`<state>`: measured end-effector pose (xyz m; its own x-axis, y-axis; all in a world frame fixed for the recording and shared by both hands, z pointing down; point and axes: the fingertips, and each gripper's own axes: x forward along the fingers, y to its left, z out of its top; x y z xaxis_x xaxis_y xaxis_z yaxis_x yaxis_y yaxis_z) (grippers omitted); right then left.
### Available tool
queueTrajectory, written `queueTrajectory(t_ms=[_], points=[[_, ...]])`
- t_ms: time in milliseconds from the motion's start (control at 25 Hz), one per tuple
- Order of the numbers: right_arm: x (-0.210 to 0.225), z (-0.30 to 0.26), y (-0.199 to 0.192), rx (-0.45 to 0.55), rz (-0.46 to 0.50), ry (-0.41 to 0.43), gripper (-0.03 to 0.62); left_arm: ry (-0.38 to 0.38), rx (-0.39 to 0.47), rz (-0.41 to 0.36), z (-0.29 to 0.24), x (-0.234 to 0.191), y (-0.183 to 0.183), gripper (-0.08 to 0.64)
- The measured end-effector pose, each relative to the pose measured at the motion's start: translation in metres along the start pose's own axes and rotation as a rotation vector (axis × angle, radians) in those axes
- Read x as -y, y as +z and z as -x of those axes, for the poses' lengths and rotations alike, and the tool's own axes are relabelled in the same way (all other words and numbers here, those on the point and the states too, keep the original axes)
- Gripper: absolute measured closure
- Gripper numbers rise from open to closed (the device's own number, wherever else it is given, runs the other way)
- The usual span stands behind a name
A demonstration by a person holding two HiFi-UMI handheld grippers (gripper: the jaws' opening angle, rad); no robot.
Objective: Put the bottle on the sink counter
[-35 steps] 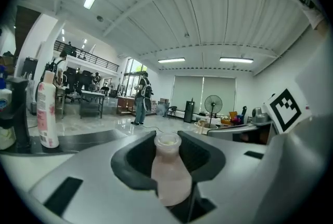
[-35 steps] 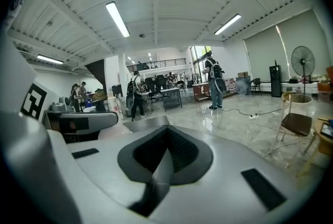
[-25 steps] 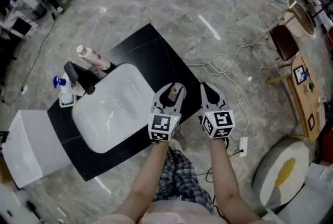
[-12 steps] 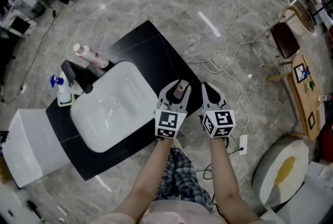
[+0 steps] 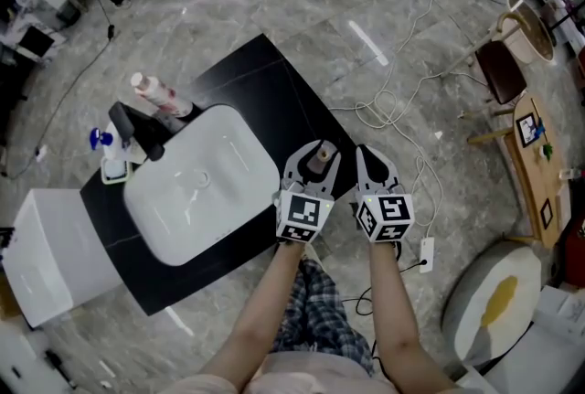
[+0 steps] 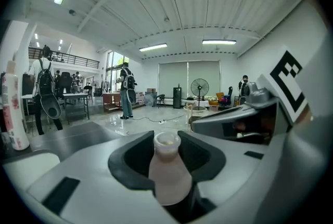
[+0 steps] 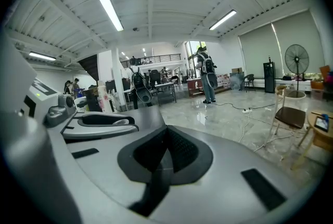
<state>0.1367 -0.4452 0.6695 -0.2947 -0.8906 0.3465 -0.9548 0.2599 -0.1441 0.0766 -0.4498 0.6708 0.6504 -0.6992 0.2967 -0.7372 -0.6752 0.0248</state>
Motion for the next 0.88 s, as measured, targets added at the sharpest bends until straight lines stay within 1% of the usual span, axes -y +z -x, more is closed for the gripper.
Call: queueTrajectory(t_ms=[40,80,160,280,400,640,760,880], points=[[0.0,0.001,0.0,0.001,0.0,-0.001,0.577,-0.007,-0.001,-0.005,0.0,0.001,0.001,0.412],[0.001,0.003,0.001,0.003,0.0,-0.002,0.577,-0.014,0.002,-0.013,0.0,0.003,0.002,0.395],[0.001,0.005,0.001,0.008,0.0,-0.002,0.577,-0.02,0.026,-0.03,0.002,0.005,0.007,0.339],[0.0,0.008,0.002,0.014,-0.001,0.0,0.577,-0.008,0.074,-0.02,0.011,0.005,0.014,0.3],[0.002,0.013,0.002,0.013,0.0,-0.003,0.577,0.007,0.087,0.016,0.019,0.003,0.015,0.295],[-0.004,0.024,0.01,0.018,0.007,-0.009,0.577,0.033,0.124,0.049,0.036,-0.005,0.029,0.295],[-0.008,0.032,0.019,0.03,0.011,-0.012,0.577,0.044,0.144,0.07,0.05,-0.009,0.039,0.296],[-0.015,0.039,0.033,0.049,0.019,-0.007,0.577,0.069,0.18,0.109,0.069,-0.019,0.052,0.31]])
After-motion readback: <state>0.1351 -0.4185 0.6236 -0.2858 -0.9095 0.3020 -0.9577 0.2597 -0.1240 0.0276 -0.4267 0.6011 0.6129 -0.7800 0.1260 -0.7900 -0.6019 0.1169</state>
